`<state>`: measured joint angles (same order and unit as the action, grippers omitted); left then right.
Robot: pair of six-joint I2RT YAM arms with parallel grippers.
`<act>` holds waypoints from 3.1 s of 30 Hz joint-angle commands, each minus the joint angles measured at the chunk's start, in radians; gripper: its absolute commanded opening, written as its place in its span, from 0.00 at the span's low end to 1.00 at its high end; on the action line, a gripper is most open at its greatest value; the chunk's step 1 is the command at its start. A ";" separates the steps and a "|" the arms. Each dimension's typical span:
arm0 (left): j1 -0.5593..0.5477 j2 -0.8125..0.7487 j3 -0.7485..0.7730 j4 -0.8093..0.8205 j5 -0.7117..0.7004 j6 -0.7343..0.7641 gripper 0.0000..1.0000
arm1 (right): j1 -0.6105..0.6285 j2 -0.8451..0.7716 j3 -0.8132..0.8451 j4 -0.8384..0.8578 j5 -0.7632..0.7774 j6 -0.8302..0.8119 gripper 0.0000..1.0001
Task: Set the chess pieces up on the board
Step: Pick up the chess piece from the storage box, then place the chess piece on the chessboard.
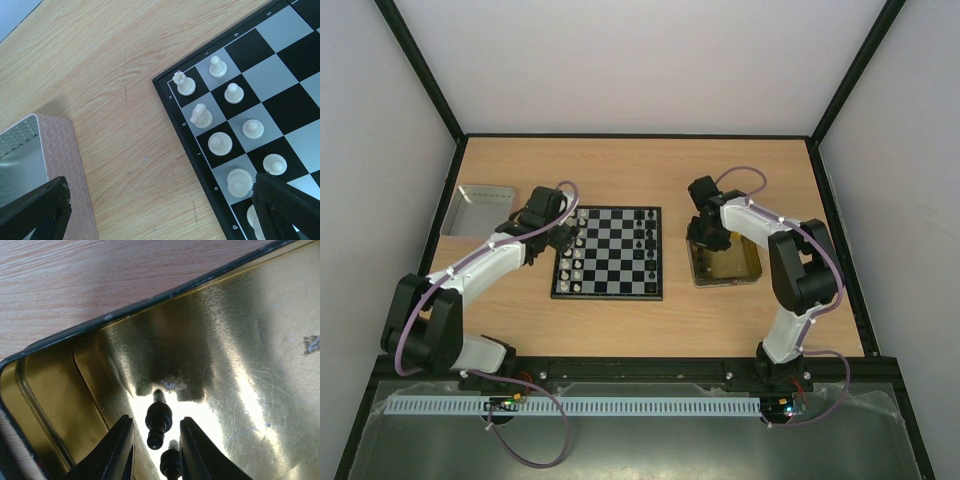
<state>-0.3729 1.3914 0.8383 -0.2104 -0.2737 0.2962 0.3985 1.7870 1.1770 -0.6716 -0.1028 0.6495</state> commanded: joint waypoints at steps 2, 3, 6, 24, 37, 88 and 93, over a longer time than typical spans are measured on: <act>-0.005 0.014 0.002 0.008 -0.012 0.009 0.99 | -0.007 0.021 -0.010 0.016 0.002 -0.009 0.24; -0.007 0.014 0.001 0.008 -0.012 0.008 0.99 | -0.007 0.025 -0.010 0.017 0.003 -0.010 0.24; -0.006 0.014 0.001 0.008 -0.015 0.009 0.99 | -0.009 0.031 -0.011 0.019 0.005 -0.009 0.21; -0.007 0.009 -0.002 0.009 -0.021 0.008 0.99 | -0.009 0.042 -0.025 0.026 0.008 -0.033 0.15; -0.006 0.005 -0.005 0.011 -0.020 0.009 0.99 | -0.003 -0.083 0.027 -0.084 0.076 -0.033 0.02; -0.006 -0.002 -0.014 0.019 -0.024 0.012 0.99 | 0.489 0.124 0.261 -0.138 0.032 0.040 0.02; -0.006 -0.005 -0.017 0.021 -0.025 0.012 0.99 | 0.489 0.141 0.273 -0.140 0.036 0.039 0.02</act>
<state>-0.3733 1.3949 0.8360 -0.1993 -0.2886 0.3061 0.8822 1.9034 1.4170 -0.8093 -0.0795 0.6960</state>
